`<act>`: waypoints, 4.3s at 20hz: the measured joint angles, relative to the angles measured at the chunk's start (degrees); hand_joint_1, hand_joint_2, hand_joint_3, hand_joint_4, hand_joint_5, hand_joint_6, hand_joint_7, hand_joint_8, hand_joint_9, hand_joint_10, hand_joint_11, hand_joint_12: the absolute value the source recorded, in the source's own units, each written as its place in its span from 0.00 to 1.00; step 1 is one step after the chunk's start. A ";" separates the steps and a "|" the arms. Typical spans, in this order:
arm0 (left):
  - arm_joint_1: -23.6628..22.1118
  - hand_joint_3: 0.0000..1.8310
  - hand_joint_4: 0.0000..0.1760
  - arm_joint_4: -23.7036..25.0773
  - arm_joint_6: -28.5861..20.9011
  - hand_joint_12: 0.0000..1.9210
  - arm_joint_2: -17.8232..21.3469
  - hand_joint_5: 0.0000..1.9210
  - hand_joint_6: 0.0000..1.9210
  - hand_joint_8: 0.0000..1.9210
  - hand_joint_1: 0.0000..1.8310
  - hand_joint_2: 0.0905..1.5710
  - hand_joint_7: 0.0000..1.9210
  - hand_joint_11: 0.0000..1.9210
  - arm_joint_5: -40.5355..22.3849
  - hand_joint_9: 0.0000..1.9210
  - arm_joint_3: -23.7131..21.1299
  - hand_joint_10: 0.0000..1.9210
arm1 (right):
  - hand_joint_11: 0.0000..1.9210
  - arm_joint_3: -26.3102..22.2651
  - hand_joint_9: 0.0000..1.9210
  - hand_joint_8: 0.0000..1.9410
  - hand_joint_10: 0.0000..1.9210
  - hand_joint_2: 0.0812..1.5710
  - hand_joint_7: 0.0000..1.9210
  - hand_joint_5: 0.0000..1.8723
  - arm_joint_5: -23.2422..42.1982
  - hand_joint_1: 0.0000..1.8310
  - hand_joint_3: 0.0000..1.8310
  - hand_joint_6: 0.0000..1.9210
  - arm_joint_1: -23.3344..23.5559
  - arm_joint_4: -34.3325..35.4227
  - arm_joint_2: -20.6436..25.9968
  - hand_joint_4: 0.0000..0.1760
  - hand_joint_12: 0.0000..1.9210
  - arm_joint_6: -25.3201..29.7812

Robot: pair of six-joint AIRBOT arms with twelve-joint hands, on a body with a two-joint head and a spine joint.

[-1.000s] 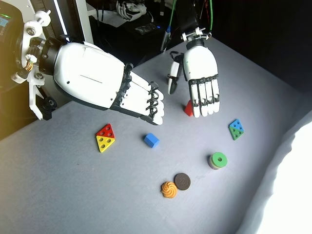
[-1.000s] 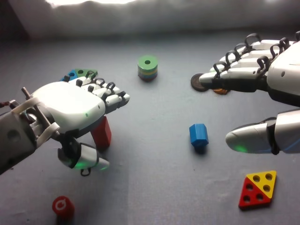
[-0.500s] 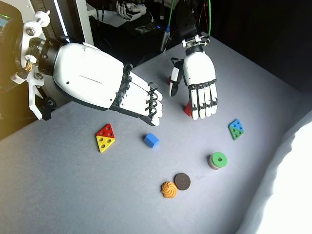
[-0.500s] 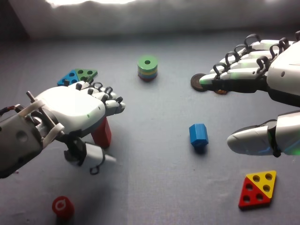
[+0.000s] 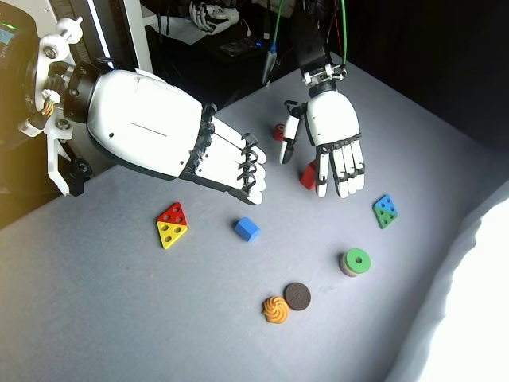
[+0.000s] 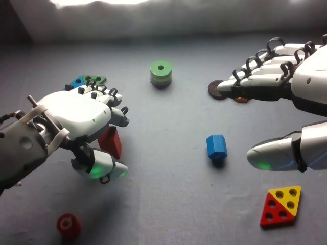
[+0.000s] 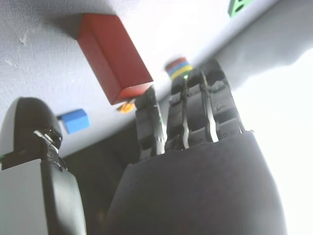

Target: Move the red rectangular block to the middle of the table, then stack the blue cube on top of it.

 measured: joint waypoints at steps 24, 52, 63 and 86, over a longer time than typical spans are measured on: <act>1.16 0.00 0.40 -2.69 0.02 0.01 0.00 0.34 0.01 0.00 0.29 0.68 0.08 0.00 -1.84 0.03 1.05 0.00 | 0.00 -0.07 0.08 0.00 0.00 0.70 0.10 0.11 -0.07 0.11 0.00 0.00 0.00 0.00 0.00 0.00 0.22 1.01; 0.90 0.00 1.00 -2.54 -0.92 0.13 -1.36 0.44 0.62 0.00 0.52 0.74 0.19 0.00 -2.29 0.10 2.38 0.00 | 0.00 -0.11 0.10 0.00 0.00 0.70 0.11 0.12 -0.09 0.11 0.00 0.00 0.00 0.00 0.00 0.00 0.23 1.07; -4.63 0.00 1.00 -9.46 6.36 0.11 -2.08 0.45 0.61 0.00 0.52 0.73 0.17 0.00 -4.24 0.10 -0.15 0.00 | 0.00 -0.11 0.09 0.00 0.00 0.70 0.11 0.12 -0.11 0.10 0.00 0.00 0.00 0.00 0.00 0.00 0.22 1.03; -7.48 0.00 1.00 -16.94 10.01 0.14 -10.84 0.44 0.62 0.00 0.52 0.74 0.17 0.00 -14.88 0.10 -3.87 0.00 | 0.00 -0.17 0.11 0.00 0.00 0.70 0.13 0.13 -0.26 0.11 0.00 0.00 -0.90 0.96 0.66 0.00 0.25 -3.28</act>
